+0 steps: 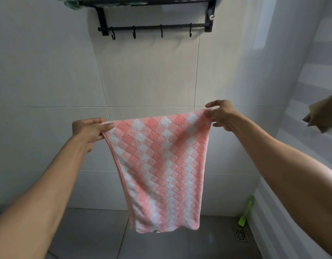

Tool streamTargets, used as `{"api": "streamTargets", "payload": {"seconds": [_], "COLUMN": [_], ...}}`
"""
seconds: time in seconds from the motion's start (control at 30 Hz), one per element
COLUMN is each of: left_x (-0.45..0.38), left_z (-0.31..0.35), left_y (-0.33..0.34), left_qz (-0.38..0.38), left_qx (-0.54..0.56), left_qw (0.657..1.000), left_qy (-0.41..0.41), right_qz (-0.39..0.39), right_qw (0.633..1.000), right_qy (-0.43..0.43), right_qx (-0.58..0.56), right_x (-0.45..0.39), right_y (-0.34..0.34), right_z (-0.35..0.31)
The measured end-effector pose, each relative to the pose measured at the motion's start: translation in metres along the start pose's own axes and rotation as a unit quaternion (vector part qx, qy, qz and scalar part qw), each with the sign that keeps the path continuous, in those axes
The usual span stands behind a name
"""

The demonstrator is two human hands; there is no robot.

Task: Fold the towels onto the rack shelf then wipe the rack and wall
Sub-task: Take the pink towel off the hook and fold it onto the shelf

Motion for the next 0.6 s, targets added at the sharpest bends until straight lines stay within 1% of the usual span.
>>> {"api": "streamTargets", "payload": {"seconds": [0.1,0.13,0.23,0.27,0.3,0.4,0.47,0.53,0.57,0.6], "left_x": [-0.002,-0.005,-0.01,-0.01,-0.01,-0.005,-0.004,-0.01,-0.015,-0.019], "left_z": [0.002,0.002,0.001,0.003,0.004,0.006,0.005,0.015,0.026,0.038], "left_y": [0.002,0.0,-0.008,-0.011,-0.015,-0.017,-0.016,-0.013,-0.013,-0.013], "left_qz": [-0.009,-0.006,0.02,0.038,0.057,0.085,0.08,0.062,0.05,0.027], "left_qx": [-0.05,-0.075,-0.156,-0.186,-0.212,-0.261,-0.28,-0.274,-0.238,-0.179], "left_qw": [0.999,0.997,0.987,0.982,0.975,0.96,0.955,0.957,0.966,0.978], "left_qy": [0.01,0.011,0.017,0.022,0.027,0.045,0.052,0.074,0.091,0.104], "right_qz": [0.025,0.018,-0.06,-0.074,-0.073,-0.039,-0.049,-0.065,-0.064,-0.06], "right_qw": [0.998,0.997,0.992,0.993,0.996,0.993,0.989,0.989,0.991,0.994], "right_qy": [0.007,0.009,0.011,0.002,-0.012,-0.055,-0.059,-0.059,-0.069,-0.083], "right_qx": [-0.059,-0.076,-0.113,-0.092,-0.049,0.093,0.129,0.12,0.094,0.044], "right_x": [0.001,0.001,0.005,0.005,0.005,0.006,0.008,0.005,0.002,-0.001], "right_y": [0.0,0.002,0.016,0.018,0.018,0.014,0.018,0.018,0.014,0.009], "right_z": [0.0,-0.001,-0.007,-0.009,-0.01,-0.014,-0.012,-0.019,-0.03,-0.044]}}
Point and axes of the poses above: each hand's wrist, its own x-axis away from the middle knuckle, its own y-axis out of the palm, z = x × y, the point moved 10 cm from there along -x, towards the middle knuckle, and after that the axes turned 5 degrees about -y, right-handed, at the moved point
